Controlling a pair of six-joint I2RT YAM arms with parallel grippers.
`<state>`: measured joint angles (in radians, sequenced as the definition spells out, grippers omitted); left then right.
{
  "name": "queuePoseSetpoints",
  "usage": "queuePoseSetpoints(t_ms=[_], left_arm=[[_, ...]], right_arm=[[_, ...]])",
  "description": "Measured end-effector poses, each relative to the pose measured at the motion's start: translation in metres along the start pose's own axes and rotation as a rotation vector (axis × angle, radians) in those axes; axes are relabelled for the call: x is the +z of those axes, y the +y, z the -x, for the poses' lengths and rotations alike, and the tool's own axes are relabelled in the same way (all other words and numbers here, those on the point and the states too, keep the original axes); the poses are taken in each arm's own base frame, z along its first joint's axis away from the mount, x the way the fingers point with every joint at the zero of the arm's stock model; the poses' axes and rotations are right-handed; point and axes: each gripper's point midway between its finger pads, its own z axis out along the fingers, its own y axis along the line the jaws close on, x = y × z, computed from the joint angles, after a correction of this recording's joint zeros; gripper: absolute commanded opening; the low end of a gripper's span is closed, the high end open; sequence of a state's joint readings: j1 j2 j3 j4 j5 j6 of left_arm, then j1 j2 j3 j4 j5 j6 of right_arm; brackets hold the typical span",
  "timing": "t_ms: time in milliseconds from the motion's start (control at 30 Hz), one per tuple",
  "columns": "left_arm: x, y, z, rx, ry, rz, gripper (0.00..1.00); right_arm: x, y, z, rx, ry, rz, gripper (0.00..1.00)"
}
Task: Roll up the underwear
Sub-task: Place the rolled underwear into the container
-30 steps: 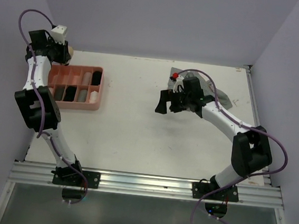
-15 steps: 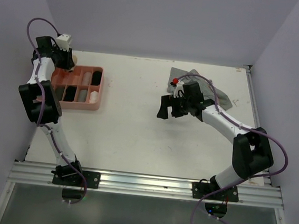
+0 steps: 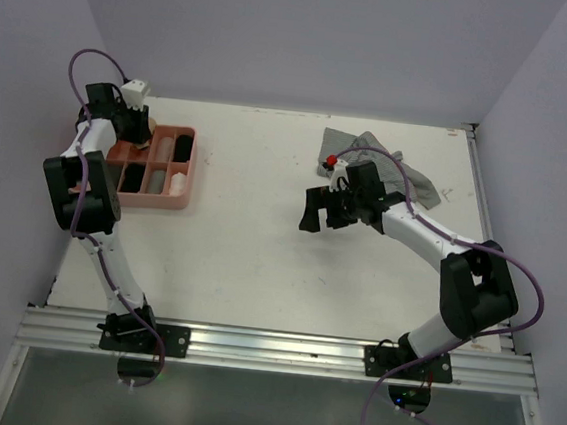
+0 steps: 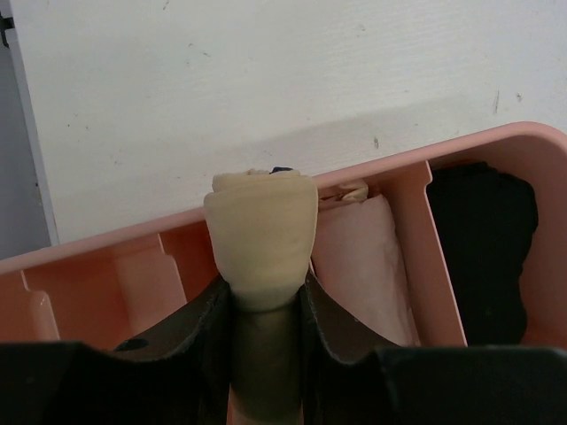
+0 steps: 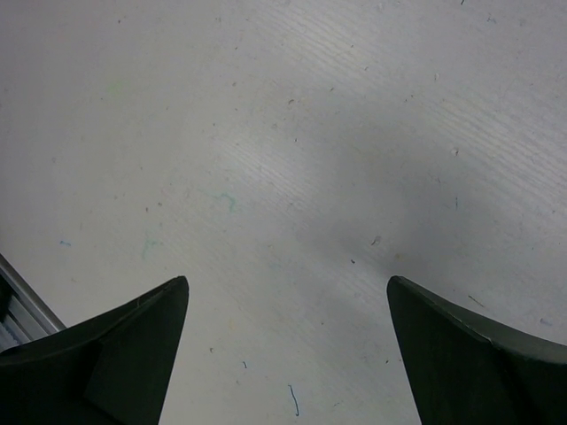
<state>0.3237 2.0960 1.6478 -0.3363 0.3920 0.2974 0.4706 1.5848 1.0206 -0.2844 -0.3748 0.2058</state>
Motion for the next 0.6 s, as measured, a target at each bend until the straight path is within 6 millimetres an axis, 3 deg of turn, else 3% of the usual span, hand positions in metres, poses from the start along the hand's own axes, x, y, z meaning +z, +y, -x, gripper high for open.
queuePoseSetpoints(t_ms=[433,600], left_arm=[[0.001,0.003,-0.005,0.013,-0.002,0.049,0.0],[-0.001,0.001,-0.028,-0.003,0.058,0.075,0.0]], right_arm=[[0.001,-0.002,-0.004,-0.002,0.008,-0.002,0.99],[0.001,-0.003,-0.006,-0.001,0.012,-0.005,0.99]])
